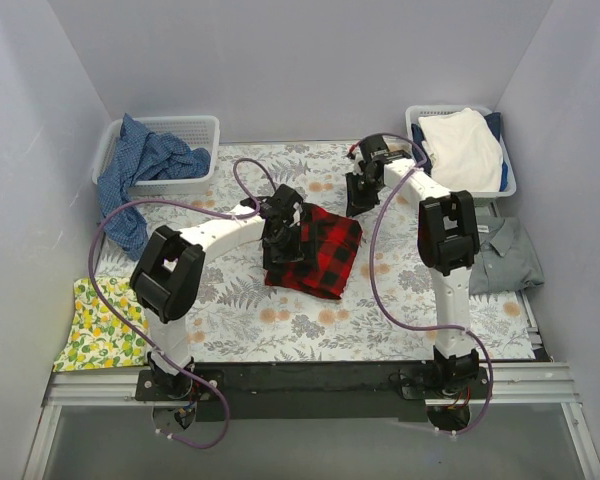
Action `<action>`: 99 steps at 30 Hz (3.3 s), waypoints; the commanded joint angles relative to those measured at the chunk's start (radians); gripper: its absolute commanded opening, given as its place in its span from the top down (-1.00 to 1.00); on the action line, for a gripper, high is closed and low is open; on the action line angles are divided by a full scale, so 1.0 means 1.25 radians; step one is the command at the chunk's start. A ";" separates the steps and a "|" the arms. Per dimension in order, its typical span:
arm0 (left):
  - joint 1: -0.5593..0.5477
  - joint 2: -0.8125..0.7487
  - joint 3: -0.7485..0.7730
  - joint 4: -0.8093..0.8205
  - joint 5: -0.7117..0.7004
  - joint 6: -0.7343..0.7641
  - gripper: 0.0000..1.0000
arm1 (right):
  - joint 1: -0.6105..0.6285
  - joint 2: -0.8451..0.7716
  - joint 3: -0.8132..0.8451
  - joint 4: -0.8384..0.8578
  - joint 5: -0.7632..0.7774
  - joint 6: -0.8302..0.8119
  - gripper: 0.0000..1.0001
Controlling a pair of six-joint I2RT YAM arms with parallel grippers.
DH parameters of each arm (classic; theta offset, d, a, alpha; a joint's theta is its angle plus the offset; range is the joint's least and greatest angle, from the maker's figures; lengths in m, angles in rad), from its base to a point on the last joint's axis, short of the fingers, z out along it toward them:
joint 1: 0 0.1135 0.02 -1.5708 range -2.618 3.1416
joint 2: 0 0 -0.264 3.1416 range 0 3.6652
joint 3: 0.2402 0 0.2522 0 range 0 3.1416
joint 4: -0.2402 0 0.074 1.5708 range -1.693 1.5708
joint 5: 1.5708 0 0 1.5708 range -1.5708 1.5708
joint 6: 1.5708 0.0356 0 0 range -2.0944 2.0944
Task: Fold and stack the long sleeve shirts
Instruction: Fold the shirt, then neatly place the folded shirt to the corner
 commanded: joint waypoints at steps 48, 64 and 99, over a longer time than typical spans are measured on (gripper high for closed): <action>0.313 -0.106 0.054 -0.100 -0.178 0.110 -0.88 | 0.090 -0.390 -0.781 0.676 -0.395 0.310 -0.64; 0.379 -0.117 0.056 -0.102 -0.132 0.145 -0.88 | 0.144 -0.192 -0.693 0.665 -0.289 0.356 -0.22; 0.371 -0.100 -0.014 -0.002 0.004 0.138 -0.81 | -0.289 -0.686 -0.501 -0.203 0.380 -0.188 0.97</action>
